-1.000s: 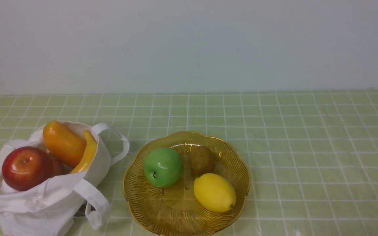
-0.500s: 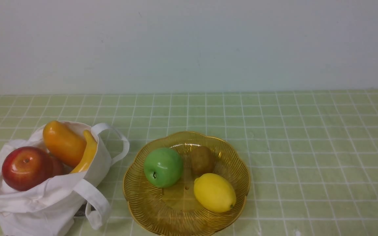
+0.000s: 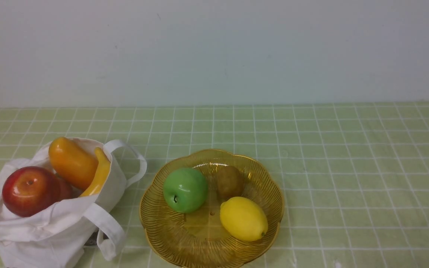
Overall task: Take the fruit out of the bag on the green coffee tablecloth and place them on the plate.
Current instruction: 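Reach into the white bag and grasp the apple with the left gripper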
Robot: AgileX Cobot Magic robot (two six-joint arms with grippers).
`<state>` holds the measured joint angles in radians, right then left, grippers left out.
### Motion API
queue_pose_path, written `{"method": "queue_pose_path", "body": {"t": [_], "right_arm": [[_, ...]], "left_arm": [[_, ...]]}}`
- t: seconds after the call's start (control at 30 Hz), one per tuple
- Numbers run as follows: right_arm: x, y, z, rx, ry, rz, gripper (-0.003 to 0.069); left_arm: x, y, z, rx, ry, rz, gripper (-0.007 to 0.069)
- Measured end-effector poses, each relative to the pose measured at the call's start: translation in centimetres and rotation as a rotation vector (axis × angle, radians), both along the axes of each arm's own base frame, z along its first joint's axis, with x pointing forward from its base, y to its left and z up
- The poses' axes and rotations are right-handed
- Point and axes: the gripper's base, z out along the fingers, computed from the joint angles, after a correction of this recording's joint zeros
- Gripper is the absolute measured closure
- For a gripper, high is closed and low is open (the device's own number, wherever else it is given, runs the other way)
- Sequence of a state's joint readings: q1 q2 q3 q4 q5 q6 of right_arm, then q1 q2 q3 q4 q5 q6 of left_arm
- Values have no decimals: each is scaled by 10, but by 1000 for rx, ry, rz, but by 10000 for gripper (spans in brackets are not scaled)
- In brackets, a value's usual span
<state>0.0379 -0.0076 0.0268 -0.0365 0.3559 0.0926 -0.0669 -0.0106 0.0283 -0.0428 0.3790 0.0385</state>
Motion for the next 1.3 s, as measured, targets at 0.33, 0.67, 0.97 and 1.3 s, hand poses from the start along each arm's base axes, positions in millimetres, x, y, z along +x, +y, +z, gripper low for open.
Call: {"method": "queue_pose_path", "body": {"t": [0.33,0.67,0.97,1.3], "right_arm": [[0,0,0,0,0,0,673],[0,0,0,0,0,0,673],[0,0,0,0,0,0,673],[0,0,0,0,0,0,673]], "left_arm": [[0,0,0,-1,1,0,632],[0,-2,0,-85,8,5,632],[-2,-20,7,-902,104,34,632],[-1,-24,17,-1184,87,22,632]]}}
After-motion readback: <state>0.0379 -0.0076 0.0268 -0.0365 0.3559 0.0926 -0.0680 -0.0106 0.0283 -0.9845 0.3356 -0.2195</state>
